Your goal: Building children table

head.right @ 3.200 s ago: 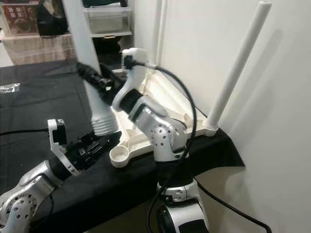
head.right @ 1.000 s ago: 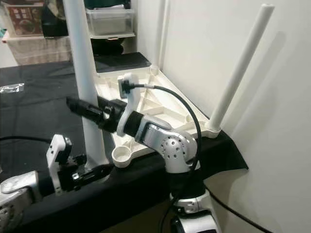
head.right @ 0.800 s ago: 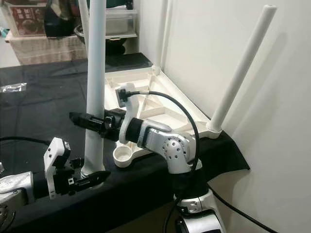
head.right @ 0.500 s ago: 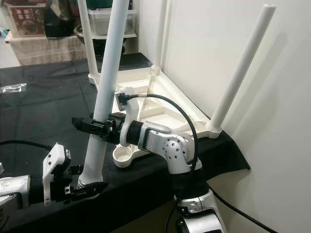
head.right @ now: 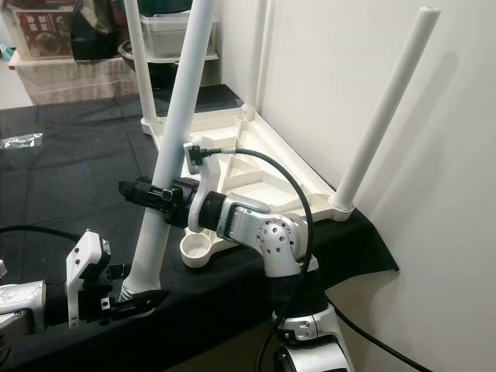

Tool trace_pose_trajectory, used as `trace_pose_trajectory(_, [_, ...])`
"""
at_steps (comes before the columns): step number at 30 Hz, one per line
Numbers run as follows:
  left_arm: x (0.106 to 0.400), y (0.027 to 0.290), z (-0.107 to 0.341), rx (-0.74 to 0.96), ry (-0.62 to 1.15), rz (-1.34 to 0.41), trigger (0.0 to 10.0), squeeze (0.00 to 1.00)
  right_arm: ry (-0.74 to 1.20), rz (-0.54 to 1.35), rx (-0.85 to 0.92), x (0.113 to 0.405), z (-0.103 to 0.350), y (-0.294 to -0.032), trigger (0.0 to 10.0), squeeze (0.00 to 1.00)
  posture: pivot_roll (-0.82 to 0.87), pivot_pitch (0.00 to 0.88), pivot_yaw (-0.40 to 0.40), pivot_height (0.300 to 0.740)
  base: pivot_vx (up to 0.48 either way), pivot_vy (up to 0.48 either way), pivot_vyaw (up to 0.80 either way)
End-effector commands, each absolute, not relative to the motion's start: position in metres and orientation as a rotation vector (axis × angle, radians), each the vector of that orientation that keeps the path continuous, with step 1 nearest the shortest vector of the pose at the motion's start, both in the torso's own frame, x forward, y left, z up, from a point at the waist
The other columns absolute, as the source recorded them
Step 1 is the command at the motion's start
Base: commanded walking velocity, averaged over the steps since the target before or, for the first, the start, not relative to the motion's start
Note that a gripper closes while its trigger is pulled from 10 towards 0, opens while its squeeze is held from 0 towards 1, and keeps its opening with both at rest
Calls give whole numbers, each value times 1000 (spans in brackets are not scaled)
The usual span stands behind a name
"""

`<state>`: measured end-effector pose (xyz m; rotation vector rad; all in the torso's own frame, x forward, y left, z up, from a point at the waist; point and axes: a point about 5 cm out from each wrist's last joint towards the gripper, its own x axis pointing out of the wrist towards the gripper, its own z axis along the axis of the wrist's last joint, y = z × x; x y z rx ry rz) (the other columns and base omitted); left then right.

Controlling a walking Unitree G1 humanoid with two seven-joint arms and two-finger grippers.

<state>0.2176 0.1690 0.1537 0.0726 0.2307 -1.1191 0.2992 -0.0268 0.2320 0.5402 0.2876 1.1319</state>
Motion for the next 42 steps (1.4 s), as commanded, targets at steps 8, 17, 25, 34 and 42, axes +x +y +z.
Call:
trace_pose_trajectory(8, [219,164,157,59,154,-1129,10000,1000,211,1037,590,307,247,-37,0,0,58,0,-70,740,0,0,0])
trace_pose_trajectory(17, [221,177,168,39,100,-1042,10000,1000,136,848,515,327,251,-55,0,0,61,0,-69,740,0,0,0])
trace_pose_trajectory(25, [235,197,181,26,-46,-661,10000,325,122,418,307,363,244,-100,9804,0,77,0,-83,740,0,0,0])
trace_pose_trajectory(34, [235,202,177,-55,-85,-390,10000,0,50,50,251,373,252,-146,10000,0,82,0,-82,740,0,0,0])
trace_pose_trajectory(42, [236,197,174,-86,-92,-318,10000,0,-172,61,250,363,284,-148,10000,0,77,0,-76,740,0,0,0])
